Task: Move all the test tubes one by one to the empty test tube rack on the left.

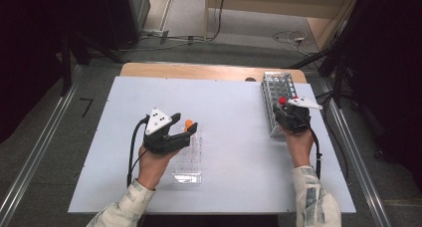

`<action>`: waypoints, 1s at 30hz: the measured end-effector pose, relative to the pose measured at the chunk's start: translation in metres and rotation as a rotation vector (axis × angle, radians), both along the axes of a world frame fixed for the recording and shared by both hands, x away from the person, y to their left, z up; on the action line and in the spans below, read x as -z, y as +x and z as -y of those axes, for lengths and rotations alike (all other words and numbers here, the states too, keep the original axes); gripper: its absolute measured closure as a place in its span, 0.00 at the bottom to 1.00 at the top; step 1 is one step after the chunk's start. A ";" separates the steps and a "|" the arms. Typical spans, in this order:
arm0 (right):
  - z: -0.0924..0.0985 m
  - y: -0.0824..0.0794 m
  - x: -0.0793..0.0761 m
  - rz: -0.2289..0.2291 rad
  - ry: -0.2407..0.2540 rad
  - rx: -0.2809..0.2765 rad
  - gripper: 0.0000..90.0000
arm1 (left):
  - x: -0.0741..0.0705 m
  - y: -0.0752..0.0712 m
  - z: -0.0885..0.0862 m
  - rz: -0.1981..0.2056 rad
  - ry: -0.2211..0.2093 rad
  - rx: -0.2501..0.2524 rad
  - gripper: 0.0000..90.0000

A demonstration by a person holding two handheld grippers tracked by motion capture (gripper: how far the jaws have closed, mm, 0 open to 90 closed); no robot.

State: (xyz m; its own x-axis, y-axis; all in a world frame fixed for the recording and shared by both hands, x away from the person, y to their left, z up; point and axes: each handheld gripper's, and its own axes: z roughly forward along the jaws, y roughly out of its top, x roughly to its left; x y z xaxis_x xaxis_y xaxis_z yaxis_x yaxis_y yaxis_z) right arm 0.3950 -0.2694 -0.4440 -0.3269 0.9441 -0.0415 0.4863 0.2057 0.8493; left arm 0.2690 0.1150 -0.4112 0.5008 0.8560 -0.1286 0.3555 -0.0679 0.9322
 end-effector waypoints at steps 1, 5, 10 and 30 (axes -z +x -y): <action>0.000 0.001 0.000 -0.001 0.002 0.006 0.73 | 0.000 0.000 0.000 -0.002 0.000 0.000 0.37; 0.002 0.001 -0.001 0.011 0.016 0.007 0.79 | 0.000 0.000 0.001 -0.004 0.000 -0.004 0.35; 0.002 -0.002 -0.010 0.038 0.014 0.005 0.79 | 0.000 0.000 0.002 -0.005 0.003 -0.007 0.32; -0.008 -0.054 -0.064 0.105 0.082 -0.159 0.79 | -0.003 -0.002 0.008 -0.013 -0.009 0.001 0.24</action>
State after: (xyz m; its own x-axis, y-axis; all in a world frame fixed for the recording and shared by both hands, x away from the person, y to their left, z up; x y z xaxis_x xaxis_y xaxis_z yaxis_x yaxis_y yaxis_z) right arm 0.3413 -0.2617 -0.3797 -0.4697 0.8828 -0.0082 0.3612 0.2006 0.9107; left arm 0.2672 0.1075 -0.4085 0.5001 0.8541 -0.1433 0.3678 -0.0597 0.9280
